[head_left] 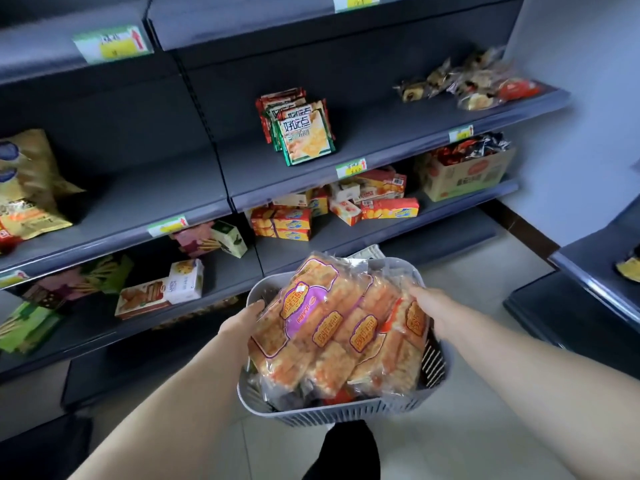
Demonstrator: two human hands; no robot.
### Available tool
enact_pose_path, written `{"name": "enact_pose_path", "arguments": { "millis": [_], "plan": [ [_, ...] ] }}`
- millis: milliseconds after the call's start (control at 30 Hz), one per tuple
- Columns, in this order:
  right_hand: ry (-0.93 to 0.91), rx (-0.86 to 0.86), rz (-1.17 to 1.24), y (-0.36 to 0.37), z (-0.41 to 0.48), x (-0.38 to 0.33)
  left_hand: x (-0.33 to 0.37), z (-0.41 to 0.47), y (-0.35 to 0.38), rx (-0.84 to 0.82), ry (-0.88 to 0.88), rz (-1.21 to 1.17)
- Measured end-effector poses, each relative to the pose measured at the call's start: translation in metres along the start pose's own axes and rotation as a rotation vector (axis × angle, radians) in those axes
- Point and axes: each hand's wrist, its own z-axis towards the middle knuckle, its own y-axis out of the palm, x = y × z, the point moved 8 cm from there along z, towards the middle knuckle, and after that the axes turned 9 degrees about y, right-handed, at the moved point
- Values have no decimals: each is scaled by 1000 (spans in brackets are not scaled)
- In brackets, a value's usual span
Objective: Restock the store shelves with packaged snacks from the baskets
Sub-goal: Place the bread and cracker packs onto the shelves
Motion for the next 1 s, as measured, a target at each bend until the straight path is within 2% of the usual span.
{"name": "enact_pose_path", "arguments": {
  "millis": [267, 467, 667, 800, 900, 1000],
  "plan": [
    [99, 15, -103, -12, 84, -71, 39, 49, 76, -31, -54, 54],
    [162, 36, -154, -20, 132, -113, 51, 73, 109, 29, -134, 61],
    [94, -16, -188, -17, 194, -160, 51, 73, 133, 181, -194, -2],
    [56, -37, -215, -17, 230, -181, 37, 87, 151, 281, -202, -138],
    [50, -31, -251, -19, 242, -187, 16, 103, 154, 364, -217, -101],
    [9, 6, -364, -21, 247, -190, 38, 83, 166, 391, -214, -37]
  ]
}}
